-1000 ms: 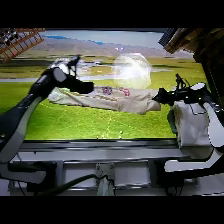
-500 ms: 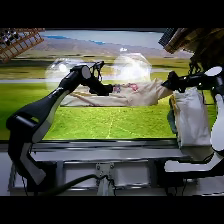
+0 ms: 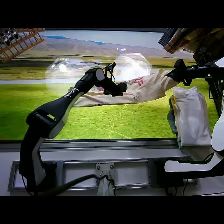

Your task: Fold the clothes and pants, and hang the long-sleeved shirts on hangers.

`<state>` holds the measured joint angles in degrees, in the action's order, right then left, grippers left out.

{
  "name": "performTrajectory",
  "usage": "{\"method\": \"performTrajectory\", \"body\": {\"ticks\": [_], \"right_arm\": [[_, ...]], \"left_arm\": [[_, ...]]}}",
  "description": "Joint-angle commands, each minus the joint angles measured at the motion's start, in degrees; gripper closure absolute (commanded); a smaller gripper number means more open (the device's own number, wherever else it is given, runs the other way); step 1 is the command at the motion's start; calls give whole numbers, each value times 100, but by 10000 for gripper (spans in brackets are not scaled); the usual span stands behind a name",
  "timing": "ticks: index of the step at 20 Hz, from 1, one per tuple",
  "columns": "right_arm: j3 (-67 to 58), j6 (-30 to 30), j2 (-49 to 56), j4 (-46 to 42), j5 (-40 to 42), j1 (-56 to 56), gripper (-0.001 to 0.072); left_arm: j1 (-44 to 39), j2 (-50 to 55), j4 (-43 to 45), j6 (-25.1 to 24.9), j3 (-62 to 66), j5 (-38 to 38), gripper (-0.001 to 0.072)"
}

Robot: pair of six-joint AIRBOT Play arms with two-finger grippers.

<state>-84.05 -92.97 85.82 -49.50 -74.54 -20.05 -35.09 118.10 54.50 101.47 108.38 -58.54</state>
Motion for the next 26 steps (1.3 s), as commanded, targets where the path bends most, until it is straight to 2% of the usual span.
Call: {"method": "performTrajectory", "body": {"ticks": [1,16,20,26], "right_arm": [[-42,-258,-20,227,-249,-2,691],[-120,-745,-708,1008,-459,-2,691],[-251,-955,-713,1014,-444,-2,690],[-249,-968,-713,780,-448,0,690]], "left_arm": [[-164,269,-212,264,219,151,702],[-267,610,-262,511,229,208,702],[-332,614,-254,511,229,271,702],[-339,568,-275,503,229,223,702]]}}
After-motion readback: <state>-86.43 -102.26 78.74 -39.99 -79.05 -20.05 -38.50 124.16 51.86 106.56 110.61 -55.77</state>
